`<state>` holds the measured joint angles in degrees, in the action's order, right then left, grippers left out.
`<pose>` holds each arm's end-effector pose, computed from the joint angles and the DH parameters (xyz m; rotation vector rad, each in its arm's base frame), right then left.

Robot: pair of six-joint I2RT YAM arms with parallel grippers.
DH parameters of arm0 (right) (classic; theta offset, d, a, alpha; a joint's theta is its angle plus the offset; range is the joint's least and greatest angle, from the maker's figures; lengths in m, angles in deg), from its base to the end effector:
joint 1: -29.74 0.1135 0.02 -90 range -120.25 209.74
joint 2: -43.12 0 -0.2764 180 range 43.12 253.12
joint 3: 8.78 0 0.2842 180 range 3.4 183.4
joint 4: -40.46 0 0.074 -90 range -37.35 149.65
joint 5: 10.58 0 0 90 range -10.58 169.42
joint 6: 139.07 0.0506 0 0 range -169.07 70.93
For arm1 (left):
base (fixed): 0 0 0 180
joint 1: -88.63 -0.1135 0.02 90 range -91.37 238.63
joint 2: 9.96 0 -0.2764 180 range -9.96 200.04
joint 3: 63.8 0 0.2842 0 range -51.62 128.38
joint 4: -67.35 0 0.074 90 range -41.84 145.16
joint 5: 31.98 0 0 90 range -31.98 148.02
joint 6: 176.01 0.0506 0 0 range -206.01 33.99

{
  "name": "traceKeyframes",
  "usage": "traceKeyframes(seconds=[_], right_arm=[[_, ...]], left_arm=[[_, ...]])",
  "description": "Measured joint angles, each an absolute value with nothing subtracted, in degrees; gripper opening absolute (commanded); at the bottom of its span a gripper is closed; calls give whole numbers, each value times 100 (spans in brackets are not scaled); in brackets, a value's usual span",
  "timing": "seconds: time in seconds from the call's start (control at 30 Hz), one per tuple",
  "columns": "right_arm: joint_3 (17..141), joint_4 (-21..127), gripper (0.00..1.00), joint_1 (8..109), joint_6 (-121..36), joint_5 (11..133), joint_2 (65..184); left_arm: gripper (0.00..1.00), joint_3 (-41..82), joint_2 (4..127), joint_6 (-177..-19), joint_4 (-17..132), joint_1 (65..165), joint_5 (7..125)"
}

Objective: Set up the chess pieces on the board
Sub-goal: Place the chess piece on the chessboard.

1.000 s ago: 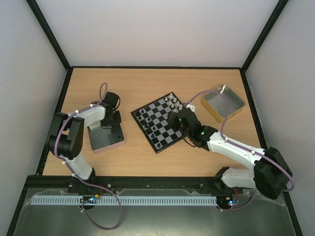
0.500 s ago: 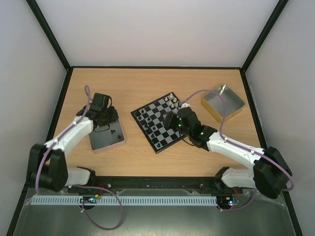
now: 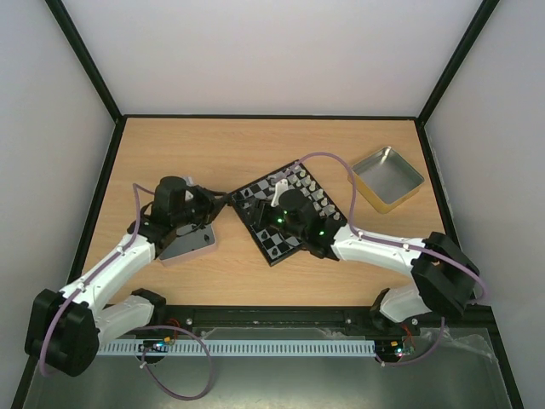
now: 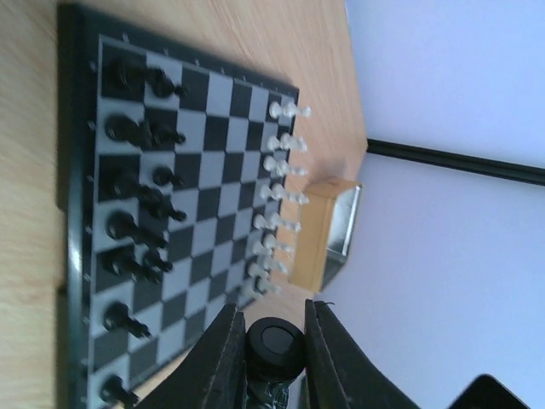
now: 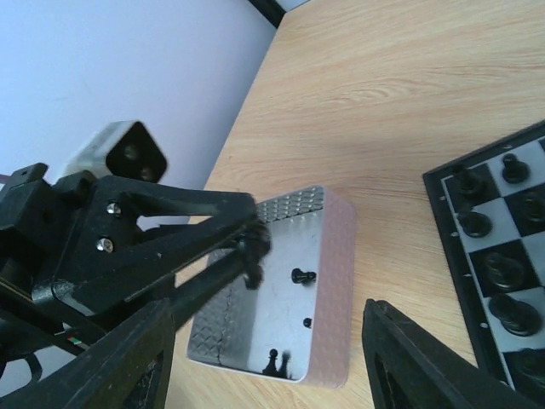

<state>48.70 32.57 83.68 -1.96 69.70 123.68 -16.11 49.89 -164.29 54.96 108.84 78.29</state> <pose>0.2024 0.2925 0.2423 -0.2573 2.0556 1.3320 0.2468 -0.1095 0.2422 -0.8746 2.1132 -1.3712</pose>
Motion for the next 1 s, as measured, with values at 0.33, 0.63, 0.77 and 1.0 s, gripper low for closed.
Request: traceKeyframes(seconds=[0.33, 0.63, 0.77, 1.0], right_arm=[[5176, 3115, 36, 8549, -412, 6909, 12617], [5178, 3111, 11, 8562, -683, 7005, 12623], [5178, 3115, 6, 8564, -703, 7139, 12623], [5178, 3141, 18, 8567, -749, 7298, 12621]], left_arm=[[13, -1668, 5105, -17999, 6350, 11157, 8312], [12, -1703, 5186, -18569, 6698, 11246, 8522], [13, -1734, 5190, -18696, 6807, 11249, 8537], [13, -1784, 5195, -18871, 6894, 11327, 8496]])
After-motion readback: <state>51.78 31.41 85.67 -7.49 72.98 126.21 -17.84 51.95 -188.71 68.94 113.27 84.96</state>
